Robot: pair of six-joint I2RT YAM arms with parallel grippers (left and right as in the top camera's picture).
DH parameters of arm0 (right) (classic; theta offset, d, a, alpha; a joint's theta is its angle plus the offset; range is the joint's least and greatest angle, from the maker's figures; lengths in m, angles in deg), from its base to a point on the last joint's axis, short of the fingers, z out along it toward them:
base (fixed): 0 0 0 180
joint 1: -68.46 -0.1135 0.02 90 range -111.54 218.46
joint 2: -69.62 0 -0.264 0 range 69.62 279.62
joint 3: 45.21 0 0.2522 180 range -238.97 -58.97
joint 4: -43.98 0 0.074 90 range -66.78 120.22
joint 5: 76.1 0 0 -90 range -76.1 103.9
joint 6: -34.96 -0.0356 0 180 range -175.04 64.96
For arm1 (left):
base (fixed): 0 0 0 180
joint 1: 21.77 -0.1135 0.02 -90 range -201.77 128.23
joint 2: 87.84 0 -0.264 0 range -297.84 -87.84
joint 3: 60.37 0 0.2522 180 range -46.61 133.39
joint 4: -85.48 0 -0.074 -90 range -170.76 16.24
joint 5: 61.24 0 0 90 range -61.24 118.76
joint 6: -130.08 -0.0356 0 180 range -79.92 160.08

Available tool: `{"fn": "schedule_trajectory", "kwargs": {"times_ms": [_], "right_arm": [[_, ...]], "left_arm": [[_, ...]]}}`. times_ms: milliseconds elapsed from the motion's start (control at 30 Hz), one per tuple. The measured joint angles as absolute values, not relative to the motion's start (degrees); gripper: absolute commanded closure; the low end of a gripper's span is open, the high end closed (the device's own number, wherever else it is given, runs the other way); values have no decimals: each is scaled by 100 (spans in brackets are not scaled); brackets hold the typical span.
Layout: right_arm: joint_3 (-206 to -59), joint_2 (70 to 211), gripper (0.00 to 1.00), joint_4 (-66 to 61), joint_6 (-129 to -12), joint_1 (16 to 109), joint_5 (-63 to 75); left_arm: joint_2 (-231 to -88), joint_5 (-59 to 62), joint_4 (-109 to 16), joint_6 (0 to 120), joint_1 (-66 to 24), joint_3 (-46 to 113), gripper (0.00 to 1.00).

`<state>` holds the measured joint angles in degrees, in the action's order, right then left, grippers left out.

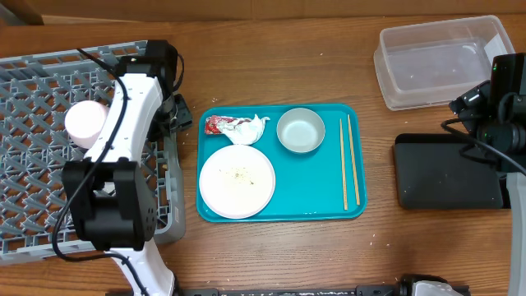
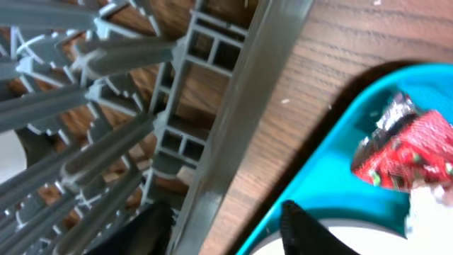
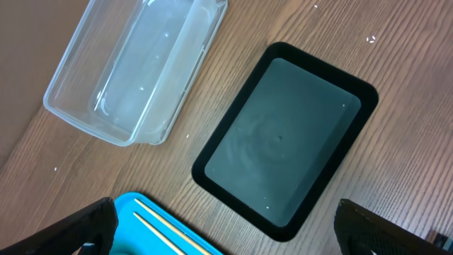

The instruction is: Sort waste into correct bins and load items into the dishwasher

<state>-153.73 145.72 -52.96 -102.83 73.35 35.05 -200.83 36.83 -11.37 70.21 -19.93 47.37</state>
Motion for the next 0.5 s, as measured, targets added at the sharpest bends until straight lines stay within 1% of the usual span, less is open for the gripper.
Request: {"fn": "schedule_trajectory", "kwargs": {"times_ms": [100, 267, 300, 333, 400, 433, 500], "right_arm": [[-15373, 14572, 0, -5296, -10285, 7337, 3507], [-15373, 14572, 0, -5298, -10285, 7337, 3507], [-15373, 14572, 0, -5296, -10285, 7337, 3507], [-15373, 14572, 0, -5298, -10283, 7337, 3507], [-15373, 14570, 0, -5298, -10285, 7335, 3505], [-15373, 14572, 0, -5296, -10283, 7335, 3507], [-15373, 14570, 0, -5294, -10287, 7337, 3509]], "left_arm": [[-20258, 3738, -1365, 6967, -1993, 4737, 51], [-20620, 3845, -1732, 6523, -1993, 4737, 51], [-20692, 3852, -1813, 6368, -1993, 4737, 53], [-20749, 3860, -1865, 6215, -1993, 4737, 58], [-20797, 3908, -1900, 5957, -1993, 4737, 78], [-20800, 3985, -1905, 5799, -2004, 4726, 83], [-20800, 3926, -1940, 5437, -2065, 4726, 84]]}}
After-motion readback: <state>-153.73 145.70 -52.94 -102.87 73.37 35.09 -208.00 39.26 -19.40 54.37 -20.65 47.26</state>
